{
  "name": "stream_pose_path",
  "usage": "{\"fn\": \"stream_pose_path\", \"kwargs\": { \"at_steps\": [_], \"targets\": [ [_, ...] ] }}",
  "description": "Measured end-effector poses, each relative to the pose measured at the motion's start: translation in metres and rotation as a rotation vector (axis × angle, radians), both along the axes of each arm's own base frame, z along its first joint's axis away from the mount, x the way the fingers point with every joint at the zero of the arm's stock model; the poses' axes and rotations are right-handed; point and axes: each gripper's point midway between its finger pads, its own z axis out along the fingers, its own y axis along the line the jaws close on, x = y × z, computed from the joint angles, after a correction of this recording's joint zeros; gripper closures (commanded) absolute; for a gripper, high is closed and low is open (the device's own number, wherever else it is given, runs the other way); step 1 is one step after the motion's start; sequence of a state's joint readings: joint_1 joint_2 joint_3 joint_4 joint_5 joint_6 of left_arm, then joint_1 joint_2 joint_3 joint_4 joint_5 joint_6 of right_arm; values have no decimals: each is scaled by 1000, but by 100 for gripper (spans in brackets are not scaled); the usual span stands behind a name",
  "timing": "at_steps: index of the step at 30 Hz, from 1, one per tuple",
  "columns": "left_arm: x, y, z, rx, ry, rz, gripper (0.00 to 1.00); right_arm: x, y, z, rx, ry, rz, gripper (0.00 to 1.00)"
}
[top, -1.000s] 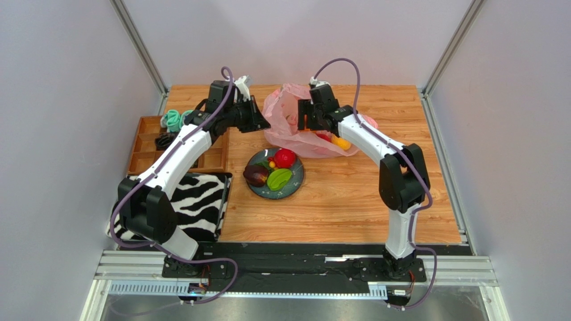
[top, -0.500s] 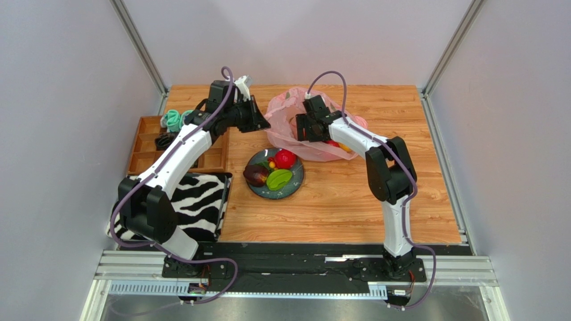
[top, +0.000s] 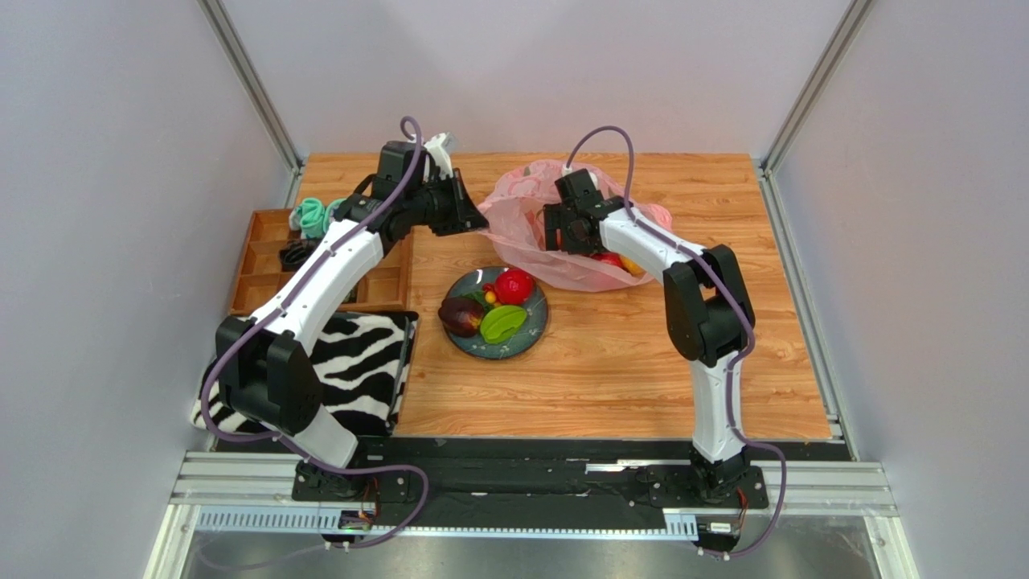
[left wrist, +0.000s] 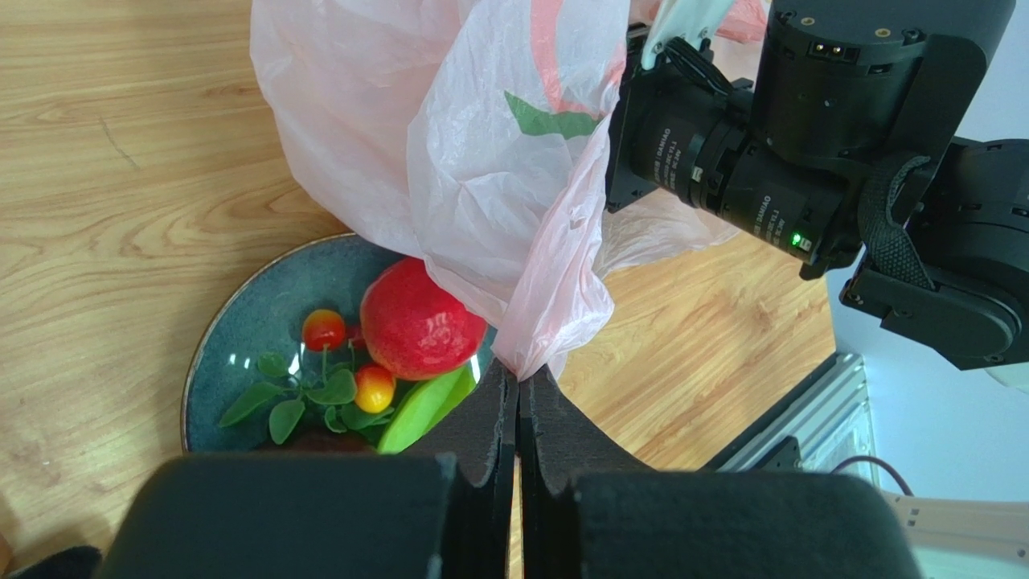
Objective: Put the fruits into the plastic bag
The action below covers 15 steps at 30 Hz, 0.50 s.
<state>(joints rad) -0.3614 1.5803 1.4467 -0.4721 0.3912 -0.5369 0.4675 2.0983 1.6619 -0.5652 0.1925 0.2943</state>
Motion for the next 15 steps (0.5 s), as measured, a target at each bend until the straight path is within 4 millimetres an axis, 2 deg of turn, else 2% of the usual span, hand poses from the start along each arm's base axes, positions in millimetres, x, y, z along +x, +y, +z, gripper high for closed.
{"fn": "stream_pose_path", "kwargs": {
  "at_steps": [6, 7, 15],
  "targets": [
    [-2, -4, -2, 2, 6, -11, 100, -2, 2, 6, 23, 3, 11, 13],
    [-3, -5, -3, 3, 8, -13, 100, -2, 3, 10, 30, -1, 15, 0],
    [-3, -11, -11, 10, 25, -25, 100, -4, 12, 48, 106, -50, 44, 0]
  ]
}}
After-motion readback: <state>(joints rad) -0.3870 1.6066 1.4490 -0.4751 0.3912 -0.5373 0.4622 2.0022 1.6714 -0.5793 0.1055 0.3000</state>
